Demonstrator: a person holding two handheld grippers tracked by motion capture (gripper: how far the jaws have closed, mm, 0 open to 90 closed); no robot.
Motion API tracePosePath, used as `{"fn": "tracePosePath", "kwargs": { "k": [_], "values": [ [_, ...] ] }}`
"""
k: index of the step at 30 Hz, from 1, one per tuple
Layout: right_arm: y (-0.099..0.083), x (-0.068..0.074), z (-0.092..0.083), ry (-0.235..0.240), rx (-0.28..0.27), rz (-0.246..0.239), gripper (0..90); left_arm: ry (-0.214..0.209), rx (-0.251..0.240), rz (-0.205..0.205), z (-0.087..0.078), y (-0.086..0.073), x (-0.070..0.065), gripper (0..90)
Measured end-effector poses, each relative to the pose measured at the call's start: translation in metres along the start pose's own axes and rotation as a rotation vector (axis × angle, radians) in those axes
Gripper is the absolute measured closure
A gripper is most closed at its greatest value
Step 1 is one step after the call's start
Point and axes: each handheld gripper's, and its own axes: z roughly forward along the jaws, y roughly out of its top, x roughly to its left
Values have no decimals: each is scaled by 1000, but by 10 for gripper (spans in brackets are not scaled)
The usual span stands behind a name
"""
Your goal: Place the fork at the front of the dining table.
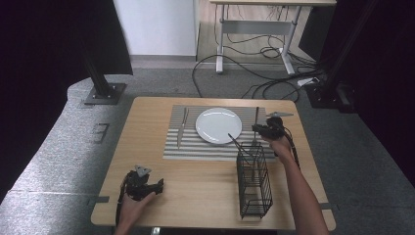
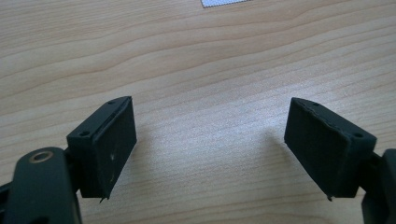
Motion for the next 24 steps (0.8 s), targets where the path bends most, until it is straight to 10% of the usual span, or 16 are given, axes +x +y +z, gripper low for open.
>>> {"fn": "tracePosePath", "kwargs": {
  "k": [24],
  "values": [
    [-17, -18, 32, -73, 104, 42, 676, 5, 11, -3, 3, 0, 0, 169]
  ]
}}
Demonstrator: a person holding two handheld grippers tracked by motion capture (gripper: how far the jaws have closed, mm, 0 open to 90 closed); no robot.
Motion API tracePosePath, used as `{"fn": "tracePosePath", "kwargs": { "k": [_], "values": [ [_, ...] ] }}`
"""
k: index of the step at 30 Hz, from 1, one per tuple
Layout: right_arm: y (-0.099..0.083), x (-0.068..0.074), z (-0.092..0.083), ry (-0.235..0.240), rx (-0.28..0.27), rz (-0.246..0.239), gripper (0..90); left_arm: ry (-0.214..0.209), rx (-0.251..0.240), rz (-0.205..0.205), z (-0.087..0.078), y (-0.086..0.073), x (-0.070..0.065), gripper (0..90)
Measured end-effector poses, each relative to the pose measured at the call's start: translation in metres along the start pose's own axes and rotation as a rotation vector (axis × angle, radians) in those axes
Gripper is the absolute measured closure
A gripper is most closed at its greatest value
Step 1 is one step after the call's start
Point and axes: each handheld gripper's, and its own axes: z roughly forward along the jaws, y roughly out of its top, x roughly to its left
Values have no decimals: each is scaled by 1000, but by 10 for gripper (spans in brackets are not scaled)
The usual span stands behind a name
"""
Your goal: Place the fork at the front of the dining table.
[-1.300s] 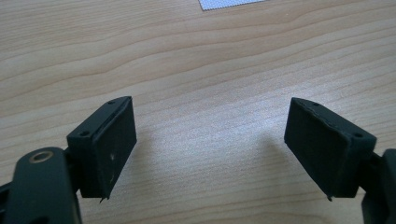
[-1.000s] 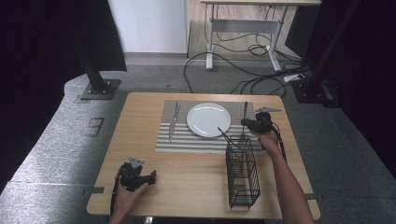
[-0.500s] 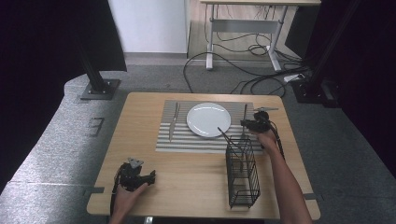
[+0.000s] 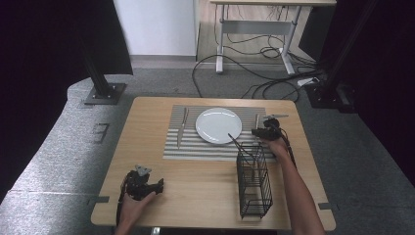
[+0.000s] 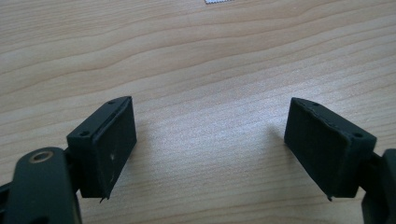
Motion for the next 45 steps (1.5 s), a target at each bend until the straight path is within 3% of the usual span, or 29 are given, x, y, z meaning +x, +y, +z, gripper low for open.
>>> {"fn": "tracePosePath", "kwargs": {
  "k": [5, 12, 20, 26, 33, 40, 45],
  "values": [
    [0, 1, 0, -11, 6, -24, 641, -1, 0, 0, 0, 0, 0, 169],
    [0, 1, -4, -28, 0, -24, 620, -1, 2, 3, 1, 0, 0, 169],
    [0, 2, -7, -22, 16, -28, 640, -2, 0, 4, 1, 0, -1, 169],
    [0, 8, -3, -29, 42, -58, 690, -1, -3, 0, 0, 0, 1, 169],
    [0, 10, -1, -71, 34, -39, 785, 1, -1, -1, 1, 0, 2, 169],
    [-1, 7, -1, -68, 23, -14, 779, 2, 1, -4, 1, 0, 2, 168],
    [0, 3, -8, -33, -8, 15, 702, 0, 2, 1, 1, 1, 1, 168]
  ]
}}
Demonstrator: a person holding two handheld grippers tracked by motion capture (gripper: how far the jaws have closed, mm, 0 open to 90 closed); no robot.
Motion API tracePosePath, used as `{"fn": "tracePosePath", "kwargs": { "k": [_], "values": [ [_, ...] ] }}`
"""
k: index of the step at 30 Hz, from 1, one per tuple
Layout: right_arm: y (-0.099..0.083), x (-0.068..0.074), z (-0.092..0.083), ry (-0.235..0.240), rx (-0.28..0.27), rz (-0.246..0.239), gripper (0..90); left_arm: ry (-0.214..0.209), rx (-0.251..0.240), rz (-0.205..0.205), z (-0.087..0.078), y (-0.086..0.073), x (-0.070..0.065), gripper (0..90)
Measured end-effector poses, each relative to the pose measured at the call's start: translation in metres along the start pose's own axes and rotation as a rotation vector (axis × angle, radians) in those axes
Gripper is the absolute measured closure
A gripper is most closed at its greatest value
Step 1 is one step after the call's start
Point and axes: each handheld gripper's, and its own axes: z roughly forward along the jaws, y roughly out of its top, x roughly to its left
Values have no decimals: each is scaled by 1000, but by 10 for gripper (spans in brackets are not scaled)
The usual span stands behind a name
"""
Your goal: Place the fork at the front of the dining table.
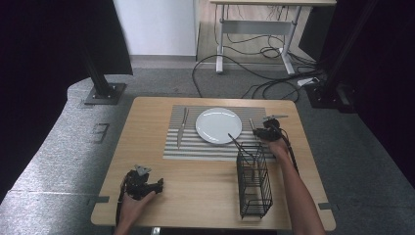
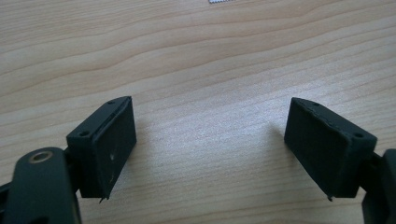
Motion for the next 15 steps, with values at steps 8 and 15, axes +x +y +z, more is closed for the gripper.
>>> {"fn": "tracePosePath", "kwargs": {
  "k": [8, 15],
  "values": [
    [-1, 5, -37, 4, -72, -4, 637, -8, -10, 11, -2, 1, -3, 167],
    [-7, 16, -77, 19, -130, -17, 617, -16, -27, 19, -7, 2, -6, 168]
  ]
}}
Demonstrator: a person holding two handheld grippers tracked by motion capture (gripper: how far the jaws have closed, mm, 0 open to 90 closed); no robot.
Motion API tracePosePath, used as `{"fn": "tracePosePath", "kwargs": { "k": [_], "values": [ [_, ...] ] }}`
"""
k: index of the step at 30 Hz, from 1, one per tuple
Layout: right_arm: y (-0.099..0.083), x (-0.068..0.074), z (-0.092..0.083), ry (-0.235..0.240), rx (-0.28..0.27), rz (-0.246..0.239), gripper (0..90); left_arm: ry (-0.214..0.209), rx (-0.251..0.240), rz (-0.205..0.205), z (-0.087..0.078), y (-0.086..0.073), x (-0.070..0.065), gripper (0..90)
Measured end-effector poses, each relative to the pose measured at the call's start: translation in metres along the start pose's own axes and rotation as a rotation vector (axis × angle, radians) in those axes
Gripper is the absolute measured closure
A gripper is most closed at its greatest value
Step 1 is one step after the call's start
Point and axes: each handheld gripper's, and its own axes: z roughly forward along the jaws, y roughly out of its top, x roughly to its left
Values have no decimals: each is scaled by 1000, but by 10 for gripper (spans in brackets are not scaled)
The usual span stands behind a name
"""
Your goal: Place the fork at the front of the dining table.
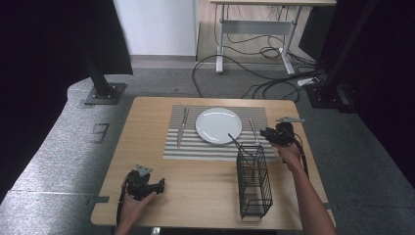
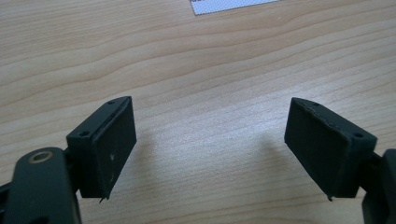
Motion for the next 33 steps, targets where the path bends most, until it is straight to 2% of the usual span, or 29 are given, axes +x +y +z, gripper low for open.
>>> {"fn": "tracePosePath", "kwargs": {
  "k": [2, 8, 19, 26, 33],
  "values": [
    [0, 5, -11, 0, 7, -9, 598, -3, -4, 3, -1, 0, -1, 168],
    [-11, 19, -49, 4, -54, -19, 578, -9, -14, 7, -3, 0, 0, 168],
    [-53, 23, -107, 4, -115, -18, 551, -11, -17, 12, -5, 1, -2, 168],
    [-74, 31, -128, 17, -130, -53, 541, -14, -12, 17, -3, 1, -5, 168],
    [-86, 33, -132, 20, -128, -67, 497, -14, -13, 17, -3, 1, -4, 168]
  ]
}}
